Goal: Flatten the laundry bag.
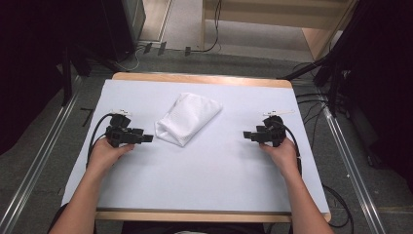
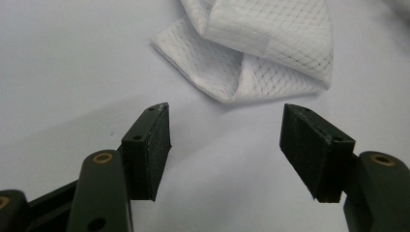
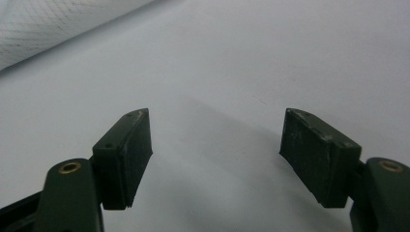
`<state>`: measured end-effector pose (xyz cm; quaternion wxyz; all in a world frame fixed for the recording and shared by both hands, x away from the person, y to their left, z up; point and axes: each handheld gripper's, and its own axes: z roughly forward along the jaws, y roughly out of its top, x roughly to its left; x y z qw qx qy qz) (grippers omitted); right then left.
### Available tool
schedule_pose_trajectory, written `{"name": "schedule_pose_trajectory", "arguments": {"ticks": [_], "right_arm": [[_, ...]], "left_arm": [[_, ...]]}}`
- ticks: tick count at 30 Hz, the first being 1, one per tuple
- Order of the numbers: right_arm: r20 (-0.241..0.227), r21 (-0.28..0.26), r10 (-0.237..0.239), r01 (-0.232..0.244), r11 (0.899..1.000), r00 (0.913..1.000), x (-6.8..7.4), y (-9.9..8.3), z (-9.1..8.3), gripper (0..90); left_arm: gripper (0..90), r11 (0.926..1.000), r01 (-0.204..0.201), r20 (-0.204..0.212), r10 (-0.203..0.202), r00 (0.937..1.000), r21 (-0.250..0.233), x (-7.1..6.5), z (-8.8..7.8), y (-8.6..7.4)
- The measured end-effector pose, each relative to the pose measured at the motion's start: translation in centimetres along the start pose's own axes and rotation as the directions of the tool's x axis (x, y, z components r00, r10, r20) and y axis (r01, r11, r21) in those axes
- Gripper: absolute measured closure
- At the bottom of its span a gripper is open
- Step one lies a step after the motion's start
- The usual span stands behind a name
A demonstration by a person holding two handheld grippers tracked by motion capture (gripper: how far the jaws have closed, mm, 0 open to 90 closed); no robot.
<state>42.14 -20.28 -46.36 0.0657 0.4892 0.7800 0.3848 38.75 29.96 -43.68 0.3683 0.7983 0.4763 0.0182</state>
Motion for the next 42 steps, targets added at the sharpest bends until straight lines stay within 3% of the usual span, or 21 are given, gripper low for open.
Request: {"name": "schedule_pose_trajectory", "arguments": {"ticks": [18, 27, 39, 42], "right_arm": [[-0.004, 0.005, -0.01, 0.01, 1.0, 0.9999, 0.2, 0.0, -0.1, 30.6], [-0.004, 0.001, -0.011, 0.011, 1.0, 0.9999, 0.7, 0.1, -0.3, 31.5], [-0.002, -0.011, -0.044, 0.044, 0.999, 0.999, 2.4, 0.6, -0.4, 36.1], [-0.012, -0.017, -0.058, 0.058, 0.998, 0.9983, 3.4, 1.0, -0.4, 38.2]], "left_arm": [[36.1, 0.9998, -0.022, -0.005, 0.022, 0.9997, 0.004, -0.2, 0.1, 0.2], [37.2, 0.9993, -0.029, -0.005, 0.029, 0.9996, -0.023, -0.5, 0.0, 0.2], [37.1, 0.9996, -0.029, -0.013, 0.029, 0.9995, 0.002, -0.5, 0.0, 0.4], [37.1, 0.9998, -0.021, -0.011, 0.021, 0.9997, 0.005, -0.6, 0.0, 0.4]]}}
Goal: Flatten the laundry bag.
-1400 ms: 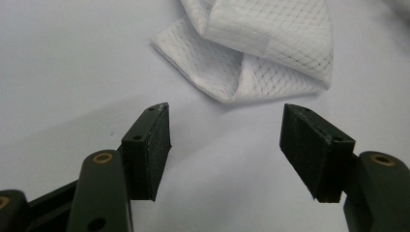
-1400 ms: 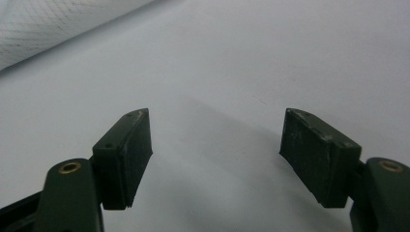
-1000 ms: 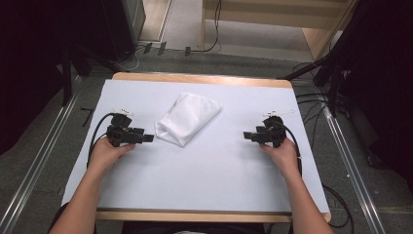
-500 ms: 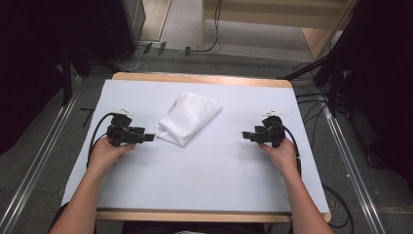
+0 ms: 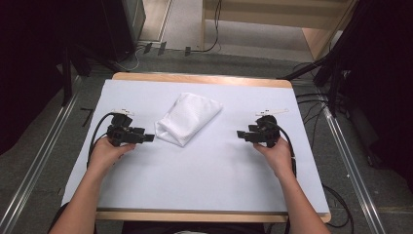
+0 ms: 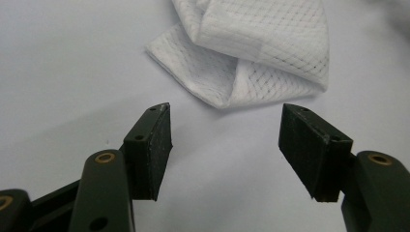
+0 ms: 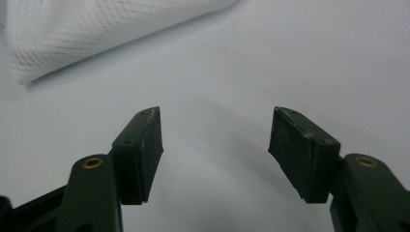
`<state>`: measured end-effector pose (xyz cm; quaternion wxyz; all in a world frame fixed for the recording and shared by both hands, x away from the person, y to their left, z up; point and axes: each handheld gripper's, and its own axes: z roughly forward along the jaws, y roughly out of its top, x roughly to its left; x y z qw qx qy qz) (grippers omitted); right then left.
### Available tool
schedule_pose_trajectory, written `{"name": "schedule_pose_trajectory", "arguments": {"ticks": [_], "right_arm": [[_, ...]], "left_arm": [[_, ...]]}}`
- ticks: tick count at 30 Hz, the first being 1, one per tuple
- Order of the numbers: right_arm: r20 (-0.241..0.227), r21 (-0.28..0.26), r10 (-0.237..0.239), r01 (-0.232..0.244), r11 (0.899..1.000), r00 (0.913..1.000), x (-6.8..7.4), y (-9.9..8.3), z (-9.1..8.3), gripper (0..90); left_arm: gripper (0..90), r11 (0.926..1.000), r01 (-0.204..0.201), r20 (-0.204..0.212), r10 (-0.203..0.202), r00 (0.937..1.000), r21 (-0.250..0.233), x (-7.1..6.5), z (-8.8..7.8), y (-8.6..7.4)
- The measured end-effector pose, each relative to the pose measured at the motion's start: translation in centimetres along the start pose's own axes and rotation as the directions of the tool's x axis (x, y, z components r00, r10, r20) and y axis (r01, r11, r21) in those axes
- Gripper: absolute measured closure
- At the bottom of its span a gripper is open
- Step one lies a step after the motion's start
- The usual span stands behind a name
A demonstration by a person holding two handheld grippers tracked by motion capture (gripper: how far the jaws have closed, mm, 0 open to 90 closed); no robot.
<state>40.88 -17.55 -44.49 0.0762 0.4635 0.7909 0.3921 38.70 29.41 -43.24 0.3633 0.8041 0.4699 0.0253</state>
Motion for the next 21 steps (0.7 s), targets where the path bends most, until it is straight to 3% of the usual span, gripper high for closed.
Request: {"name": "schedule_pose_trajectory", "arguments": {"ticks": [9, 14, 19, 21], "right_arm": [[-0.026, 0.02, -0.023, 0.024, 1.0, 0.9994, 2.2, 0.9, 0.6, 41.4], [-0.032, 0.012, -0.056, 0.057, 0.998, 0.9979, 3.5, 1.7, 1.2, 41.2], [-0.072, 0.012, -0.113, 0.115, 0.993, 0.9909, 5.9, 3.1, 2.4, 42.8], [-0.075, 0.016, -0.12, 0.122, 0.992, 0.9899, 6.2, 3.3, 2.5, 43.3]], "left_arm": [[37.3, 1.0, 0.0, 0.006, 0.0, 1.0, 0.0, 0.0, -0.1, 0.0], [37.4, 0.9999, -0.011, 0.002, 0.011, 0.9999, -0.001, -0.3, -0.3, -0.1], [38.0, 0.9997, -0.023, -0.003, 0.023, 0.9997, -0.008, -0.5, -0.3, -0.2], [38.0, 0.9996, -0.026, -0.003, 0.026, 0.9997, -0.008, -0.5, -0.3, -0.2]]}}
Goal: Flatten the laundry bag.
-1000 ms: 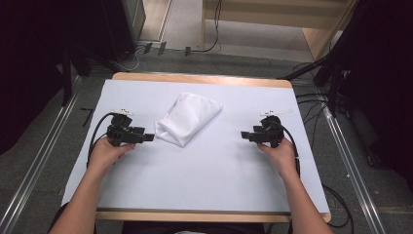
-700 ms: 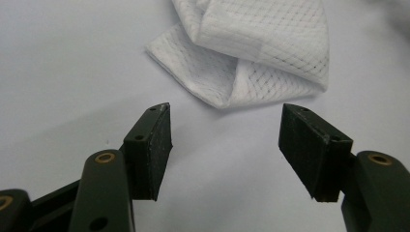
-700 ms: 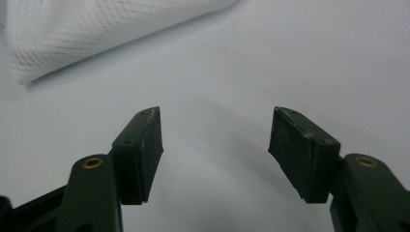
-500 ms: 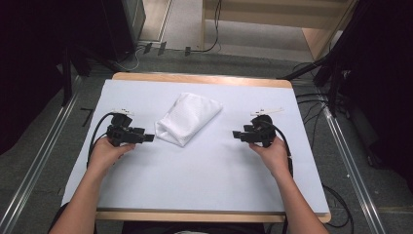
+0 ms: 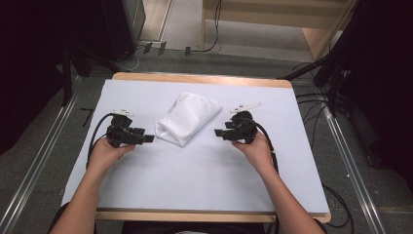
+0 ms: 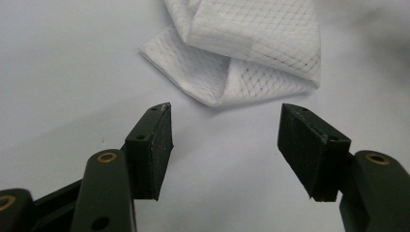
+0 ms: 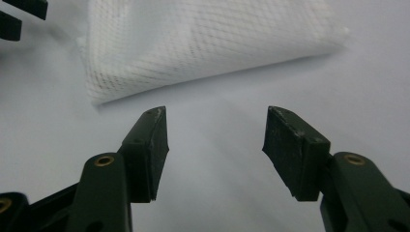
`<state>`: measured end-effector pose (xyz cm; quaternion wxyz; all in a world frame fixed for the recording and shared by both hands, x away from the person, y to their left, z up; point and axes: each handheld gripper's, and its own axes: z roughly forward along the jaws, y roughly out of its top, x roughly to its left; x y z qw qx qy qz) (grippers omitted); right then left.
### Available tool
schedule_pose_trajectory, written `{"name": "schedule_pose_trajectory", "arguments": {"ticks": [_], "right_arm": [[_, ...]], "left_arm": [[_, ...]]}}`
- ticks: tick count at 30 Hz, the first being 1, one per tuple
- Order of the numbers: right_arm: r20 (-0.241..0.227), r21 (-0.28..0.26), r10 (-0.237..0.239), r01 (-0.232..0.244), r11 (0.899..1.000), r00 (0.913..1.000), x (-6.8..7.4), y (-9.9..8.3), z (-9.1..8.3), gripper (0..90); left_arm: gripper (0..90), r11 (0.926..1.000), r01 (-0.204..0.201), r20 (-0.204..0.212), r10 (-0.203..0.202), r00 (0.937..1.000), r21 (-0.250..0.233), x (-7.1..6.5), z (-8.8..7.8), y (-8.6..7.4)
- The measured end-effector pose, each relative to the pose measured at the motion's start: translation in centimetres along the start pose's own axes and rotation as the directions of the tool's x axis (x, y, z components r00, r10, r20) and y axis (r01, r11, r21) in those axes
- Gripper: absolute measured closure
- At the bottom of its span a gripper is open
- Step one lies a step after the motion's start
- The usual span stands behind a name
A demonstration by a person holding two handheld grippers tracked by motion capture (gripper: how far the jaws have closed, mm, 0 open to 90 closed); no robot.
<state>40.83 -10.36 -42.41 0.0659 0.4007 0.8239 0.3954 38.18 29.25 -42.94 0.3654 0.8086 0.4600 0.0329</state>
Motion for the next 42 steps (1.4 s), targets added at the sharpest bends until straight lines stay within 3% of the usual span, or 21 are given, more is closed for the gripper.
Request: {"name": "schedule_pose_trajectory", "arguments": {"ticks": [13, 19, 25, 42], "right_arm": [[-0.054, 0.028, -0.059, 0.06, 0.998, 0.9968, 3.3, 3.4, 3.4, 53.0], [-0.08, 0.033, -0.058, 0.061, 0.998, 0.995, 4.4, 4.4, 5.0, 53.8], [-0.104, 0.036, -0.097, 0.101, 0.994, 0.9898, 6.0, 5.8, 7.4, 55.0], [-0.139, 0.078, -0.125, 0.137, 0.987, 0.9823, 8.4, 8.1, 11.5, 53.7]], "left_arm": [[39.6, 0.9999, -0.014, -0.002, 0.014, 0.9999, -0.005, -0.1, -0.1, 0.0], [39.6, 0.9999, -0.008, -0.003, 0.008, 1.0, -0.008, -0.1, -0.2, 0.0], [39.6, 1.0, -0.005, -0.002, 0.005, 1.0, -0.007, 0.0, -0.3, -0.1], [40.3, 0.9999, -0.004, -0.003, 0.004, 1.0, -0.011, 0.3, -0.4, -0.1]]}}
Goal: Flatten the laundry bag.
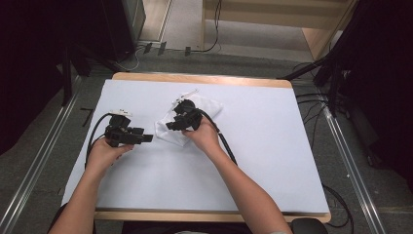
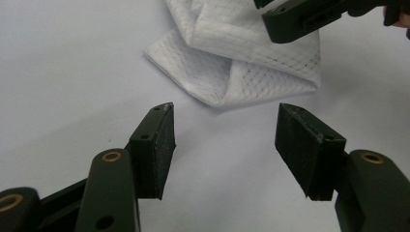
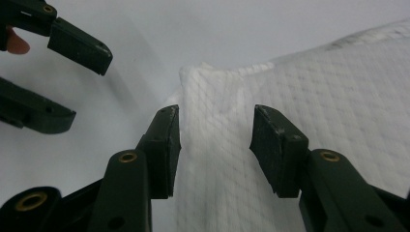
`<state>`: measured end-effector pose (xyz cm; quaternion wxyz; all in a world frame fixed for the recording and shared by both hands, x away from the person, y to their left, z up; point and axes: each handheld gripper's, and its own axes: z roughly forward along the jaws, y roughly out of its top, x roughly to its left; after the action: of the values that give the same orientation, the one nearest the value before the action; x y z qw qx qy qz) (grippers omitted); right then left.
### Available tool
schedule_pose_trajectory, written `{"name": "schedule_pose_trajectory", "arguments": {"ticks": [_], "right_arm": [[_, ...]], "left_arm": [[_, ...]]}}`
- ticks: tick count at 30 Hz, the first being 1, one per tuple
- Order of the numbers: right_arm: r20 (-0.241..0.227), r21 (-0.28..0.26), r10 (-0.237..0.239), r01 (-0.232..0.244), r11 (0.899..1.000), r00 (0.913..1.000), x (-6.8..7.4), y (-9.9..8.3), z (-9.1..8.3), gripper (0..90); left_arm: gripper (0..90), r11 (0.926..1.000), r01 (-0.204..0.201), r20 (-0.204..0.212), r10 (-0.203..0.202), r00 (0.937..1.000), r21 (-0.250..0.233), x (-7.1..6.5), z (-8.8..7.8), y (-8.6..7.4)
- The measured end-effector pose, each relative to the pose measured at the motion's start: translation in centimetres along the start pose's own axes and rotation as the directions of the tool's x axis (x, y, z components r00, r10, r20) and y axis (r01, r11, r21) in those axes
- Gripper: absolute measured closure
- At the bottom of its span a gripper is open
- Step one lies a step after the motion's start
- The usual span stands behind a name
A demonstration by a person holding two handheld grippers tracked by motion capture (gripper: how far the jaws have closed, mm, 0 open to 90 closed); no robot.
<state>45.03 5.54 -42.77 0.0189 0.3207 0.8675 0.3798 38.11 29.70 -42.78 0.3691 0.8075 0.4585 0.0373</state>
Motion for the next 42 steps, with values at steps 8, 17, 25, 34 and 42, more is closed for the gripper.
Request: {"name": "schedule_pose_trajectory", "arguments": {"ticks": [8, 17, 25, 34, 42], "right_arm": [[0.004, 0.022, -0.007, 0.007, 1.0, 1.0, 0.7, 1.3, 2.7, 50.0], [0.039, 0.04, 0.004, -0.006, 0.999, 0.9992, 0.8, 1.1, 5.2, 57.6], [0.06, 0.054, 0.011, -0.014, 0.998, 0.9981, 0.6, 1.0, 5.1, 87.3], [0.054, -0.015, -0.02, 0.02, 1.0, 0.9983, 1.4, 1.4, 1.9, 87.4], [0.036, -0.066, -0.005, 0.007, 0.998, 0.9994, 0.9, 0.5, -0.7, 87.3]], "left_arm": [[40.4, 0.9999, 0.01, 0.001, -0.01, 0.9999, -0.004, 0.2, -0.2, 0.0], [40.6, 0.9999, 0.013, -0.002, -0.013, 0.9999, -0.006, 0.4, -0.2, 0.0], [40.7, 1.0, 0.009, -0.003, -0.009, 1.0, -0.001, 0.3, -0.1, 0.0], [41.1, 0.9999, 0.011, 0.0, -0.011, 0.9999, -0.007, 0.2, -0.1, 0.0], [44.3, 0.9998, -0.02, 0.009, 0.02, 0.9998, 0.007, -0.8, 1.0, 0.5]]}}
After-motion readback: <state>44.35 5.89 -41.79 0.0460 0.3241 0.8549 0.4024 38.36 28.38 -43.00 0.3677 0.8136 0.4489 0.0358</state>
